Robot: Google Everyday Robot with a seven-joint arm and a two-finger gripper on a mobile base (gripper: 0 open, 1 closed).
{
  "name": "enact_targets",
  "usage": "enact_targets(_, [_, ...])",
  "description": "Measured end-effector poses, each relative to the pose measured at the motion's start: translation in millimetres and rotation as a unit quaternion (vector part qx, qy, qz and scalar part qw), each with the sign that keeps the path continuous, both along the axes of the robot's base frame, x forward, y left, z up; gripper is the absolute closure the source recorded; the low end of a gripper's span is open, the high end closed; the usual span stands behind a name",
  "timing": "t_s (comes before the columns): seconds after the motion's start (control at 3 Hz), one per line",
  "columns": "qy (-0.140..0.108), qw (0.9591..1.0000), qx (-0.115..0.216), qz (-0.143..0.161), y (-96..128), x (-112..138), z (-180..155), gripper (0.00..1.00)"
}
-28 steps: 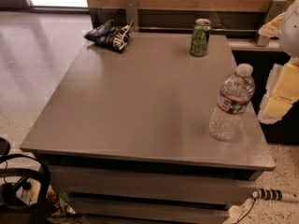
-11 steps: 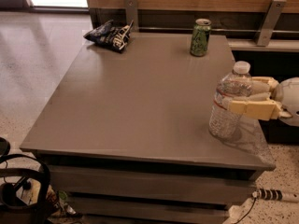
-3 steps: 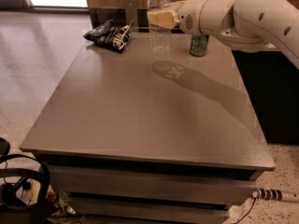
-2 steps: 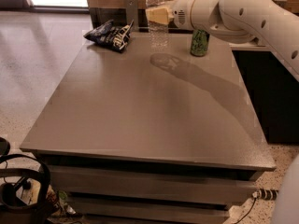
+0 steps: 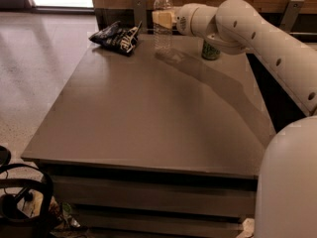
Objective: Move water bottle near blue chip bag
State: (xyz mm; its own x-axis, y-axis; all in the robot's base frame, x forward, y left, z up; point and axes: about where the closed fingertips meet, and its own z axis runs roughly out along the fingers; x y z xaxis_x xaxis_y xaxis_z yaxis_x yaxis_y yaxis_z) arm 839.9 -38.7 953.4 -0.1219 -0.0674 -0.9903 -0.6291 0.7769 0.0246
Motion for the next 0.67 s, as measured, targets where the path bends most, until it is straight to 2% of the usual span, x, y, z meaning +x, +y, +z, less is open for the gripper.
enact_targets(0.33, [-0.016, 0.9995, 0.026, 0.009, 17, 15, 0, 1.00])
enact_targets(0.67, [-0.018, 0.9993, 0.024, 0.022, 36, 22, -3, 1.00])
